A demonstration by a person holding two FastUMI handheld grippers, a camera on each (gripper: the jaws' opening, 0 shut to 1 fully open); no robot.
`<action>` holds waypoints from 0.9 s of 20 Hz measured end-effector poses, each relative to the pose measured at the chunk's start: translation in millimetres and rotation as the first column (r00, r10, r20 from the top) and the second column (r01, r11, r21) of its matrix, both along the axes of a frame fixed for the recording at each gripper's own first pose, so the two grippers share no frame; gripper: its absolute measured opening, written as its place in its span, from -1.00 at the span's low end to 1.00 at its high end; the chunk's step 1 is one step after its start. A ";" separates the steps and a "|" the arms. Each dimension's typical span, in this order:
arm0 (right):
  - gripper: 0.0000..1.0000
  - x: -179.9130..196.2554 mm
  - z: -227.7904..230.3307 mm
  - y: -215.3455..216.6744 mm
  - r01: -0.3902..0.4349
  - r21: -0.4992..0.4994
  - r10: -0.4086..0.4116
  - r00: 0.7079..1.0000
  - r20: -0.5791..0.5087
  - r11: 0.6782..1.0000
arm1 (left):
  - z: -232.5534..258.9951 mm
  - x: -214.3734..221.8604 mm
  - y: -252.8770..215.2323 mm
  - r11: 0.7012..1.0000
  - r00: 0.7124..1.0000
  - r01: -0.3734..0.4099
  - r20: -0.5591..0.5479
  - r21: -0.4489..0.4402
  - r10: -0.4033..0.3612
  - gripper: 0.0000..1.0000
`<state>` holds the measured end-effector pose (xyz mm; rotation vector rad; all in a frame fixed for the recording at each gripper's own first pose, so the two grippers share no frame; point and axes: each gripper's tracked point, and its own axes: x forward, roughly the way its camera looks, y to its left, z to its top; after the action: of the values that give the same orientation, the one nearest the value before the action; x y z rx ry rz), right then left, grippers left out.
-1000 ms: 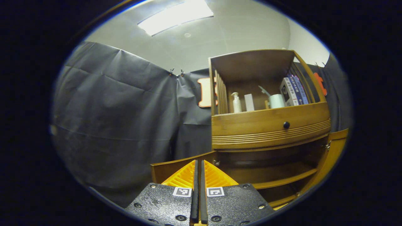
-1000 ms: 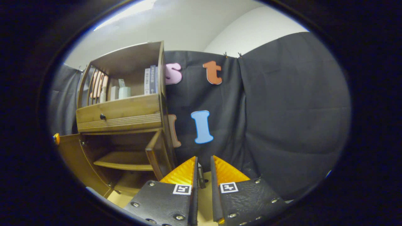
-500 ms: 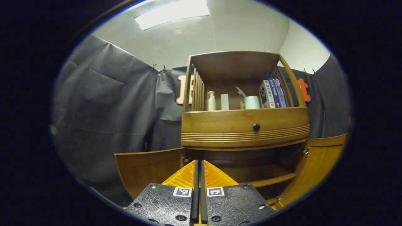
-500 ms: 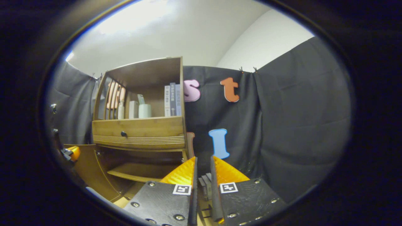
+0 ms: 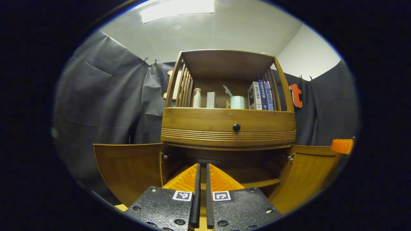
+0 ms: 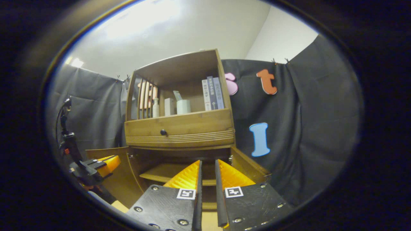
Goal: Open the right door of the double-door shoe cabinet with the right hand, and open the left door with the left hand.
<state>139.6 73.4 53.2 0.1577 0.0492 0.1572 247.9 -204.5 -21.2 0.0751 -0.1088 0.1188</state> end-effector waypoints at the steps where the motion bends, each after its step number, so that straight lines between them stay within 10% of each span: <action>1: -0.62 1.0 -7.2 4.1 -0.002 -0.007 0.002 1.000 -0.017 1.000 | -1.6 0.7 -4.0 1.000 1.000 0.013 -0.005 -0.001 -0.013 -0.81; 3: -0.62 3.7 -19.6 9.0 -0.003 -0.023 0.002 0.999 -0.043 1.000 | -5.6 -0.2 -7.8 1.000 1.000 0.023 -0.016 -0.005 -0.023 -0.66; 7: -0.62 4.6 -34.2 12.6 0.005 0.008 -0.004 0.997 -0.077 1.000 | -7.6 1.5 -11.6 1.000 0.999 0.030 -0.025 0.002 -0.030 0.24; 9: -0.26 1.0 -35.1 14.2 0.002 0.015 -0.001 0.997 -0.081 1.000 | -7.0 1.7 -10.7 1.000 0.999 0.027 -0.027 0.004 -0.027 0.14; 11: -0.50 1.6 -35.2 15.0 0.006 0.012 -0.005 0.997 -0.078 1.000 | -6.4 0.8 -11.4 1.000 0.999 0.031 -0.024 -0.001 -0.031 0.39; 12: -0.10 1.6 -36.1 16.5 0.003 0.012 -0.003 0.997 -0.075 1.000 | -6.2 0.6 -11.0 0.999 0.999 0.032 -0.023 -0.002 -0.032 0.51; 14: -0.12 0.4 -34.6 15.5 0.012 0.006 -0.012 0.998 -0.067 1.000 | -5.9 -0.4 -10.0 1.000 0.999 0.029 -0.024 -0.001 -0.030 0.73; 18: 0.56 -2.3 -34.0 22.2 -0.002 0.013 0.003 0.998 -0.064 1.000 | -7.1 -1.5 -7.6 0.999 0.999 0.035 -0.024 -0.012 -0.035 0.79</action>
<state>137.3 95.6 19.3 0.1753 0.1122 0.1547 246.3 -212.1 -28.3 0.0627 -0.0851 0.0839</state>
